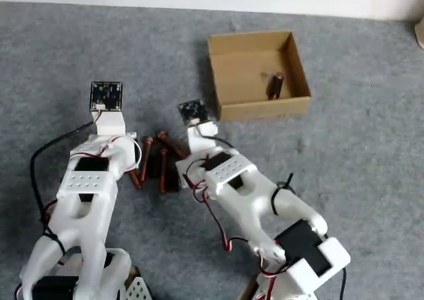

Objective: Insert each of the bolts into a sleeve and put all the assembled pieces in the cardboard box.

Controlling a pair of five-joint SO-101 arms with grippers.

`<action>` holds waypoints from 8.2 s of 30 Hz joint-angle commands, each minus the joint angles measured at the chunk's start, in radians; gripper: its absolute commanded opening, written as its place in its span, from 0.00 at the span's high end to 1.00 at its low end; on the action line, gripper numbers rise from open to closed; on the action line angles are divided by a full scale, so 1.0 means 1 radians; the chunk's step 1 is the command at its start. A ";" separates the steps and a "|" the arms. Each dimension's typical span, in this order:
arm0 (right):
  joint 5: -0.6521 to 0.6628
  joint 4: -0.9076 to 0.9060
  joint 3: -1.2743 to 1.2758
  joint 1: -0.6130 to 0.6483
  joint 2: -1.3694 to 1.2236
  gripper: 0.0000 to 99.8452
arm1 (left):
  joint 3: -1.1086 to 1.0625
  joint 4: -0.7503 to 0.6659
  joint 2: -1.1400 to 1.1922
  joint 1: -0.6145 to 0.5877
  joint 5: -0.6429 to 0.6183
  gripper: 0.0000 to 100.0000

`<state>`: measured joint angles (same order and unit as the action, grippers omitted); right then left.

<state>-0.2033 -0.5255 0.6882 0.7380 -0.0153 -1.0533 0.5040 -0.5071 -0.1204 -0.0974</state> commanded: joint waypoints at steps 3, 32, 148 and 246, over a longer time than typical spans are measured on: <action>-0.002 0.012 -0.018 0.005 -0.004 1.00 | 0.025 -0.018 -0.015 -0.013 -0.003 0.99; 0.204 -0.163 0.410 -0.090 1.072 1.00 | 0.025 -0.018 -0.018 -0.016 -0.003 0.99; 0.255 -0.186 0.926 -0.237 1.814 1.00 | 0.591 0.715 0.763 0.168 0.015 0.88; 0.387 -0.108 0.883 -0.054 1.853 1.00 | -0.374 0.124 -1.150 0.634 -0.552 0.99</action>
<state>0.1788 -0.6621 1.6210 0.6659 1.8290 -1.4323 0.6314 -1.6686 0.4918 -0.6483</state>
